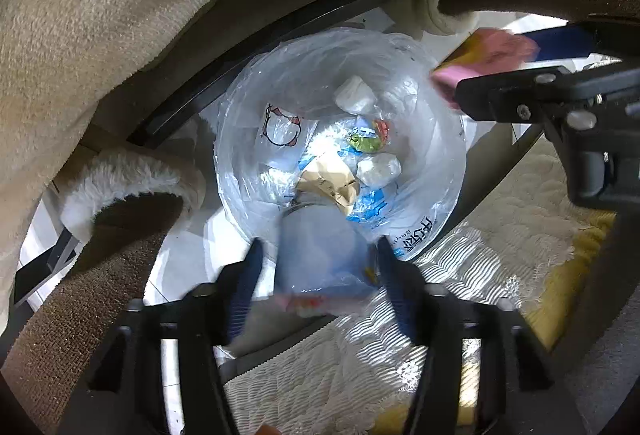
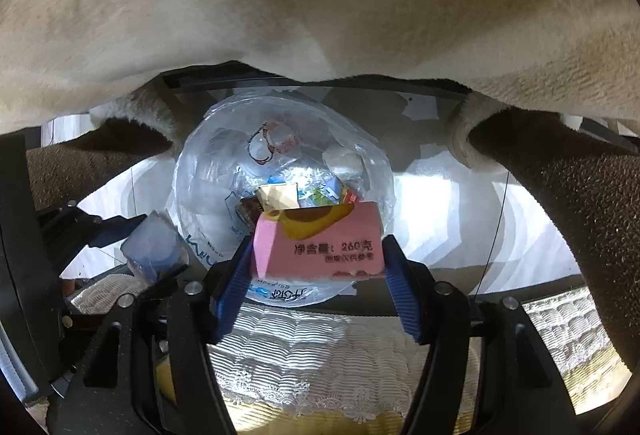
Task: Collect trash
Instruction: 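Open both tools to drop the pink box and packet into the bag, then raise both tools back above the bed toward the remaining trash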
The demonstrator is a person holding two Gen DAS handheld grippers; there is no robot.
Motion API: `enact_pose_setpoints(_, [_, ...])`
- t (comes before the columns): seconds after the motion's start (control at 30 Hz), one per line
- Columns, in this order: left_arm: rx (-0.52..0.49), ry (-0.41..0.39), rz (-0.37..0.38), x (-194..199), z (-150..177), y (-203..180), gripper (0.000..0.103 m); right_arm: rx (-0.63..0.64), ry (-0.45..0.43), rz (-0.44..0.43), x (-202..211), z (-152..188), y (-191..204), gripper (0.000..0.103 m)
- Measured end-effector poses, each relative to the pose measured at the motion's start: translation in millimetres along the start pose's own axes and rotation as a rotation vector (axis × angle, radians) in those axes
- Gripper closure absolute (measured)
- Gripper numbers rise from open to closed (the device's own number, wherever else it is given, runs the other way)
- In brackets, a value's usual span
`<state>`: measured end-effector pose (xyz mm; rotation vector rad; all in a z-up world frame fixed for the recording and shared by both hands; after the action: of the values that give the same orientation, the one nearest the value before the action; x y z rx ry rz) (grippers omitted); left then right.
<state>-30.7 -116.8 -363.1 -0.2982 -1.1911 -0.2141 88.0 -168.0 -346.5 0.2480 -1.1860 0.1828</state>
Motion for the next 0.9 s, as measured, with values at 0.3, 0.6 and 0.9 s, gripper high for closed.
enact_pose_setpoints(0.3, [0.005,-0.014,-0.029,7,4,-2,0.008,-0.01,-0.016,0.017,5,3,-4,0.024])
enact_pose_setpoints(0.6, [0.071,-0.133,-0.013,42,12,6,0.006,-0.009,-0.114,0.053,31,14,-2,0.024])
enact_pose_setpoints(0.9, [0.088,-0.308,-0.054,88,21,5,0.006,0.019,-0.289,0.073,74,28,-1,0.024])
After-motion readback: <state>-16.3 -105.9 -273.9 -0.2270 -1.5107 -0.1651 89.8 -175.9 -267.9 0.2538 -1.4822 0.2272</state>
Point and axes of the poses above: each gripper's, at about its wrist camera, not at the fingertips, and x roughly against the way its jaws point, y to its left, z to its underside, the point moved 6 cm from there along -x, roughly the way its jaws point, and after that the axes turned 8 degrees about y, right-handed, at the moved point
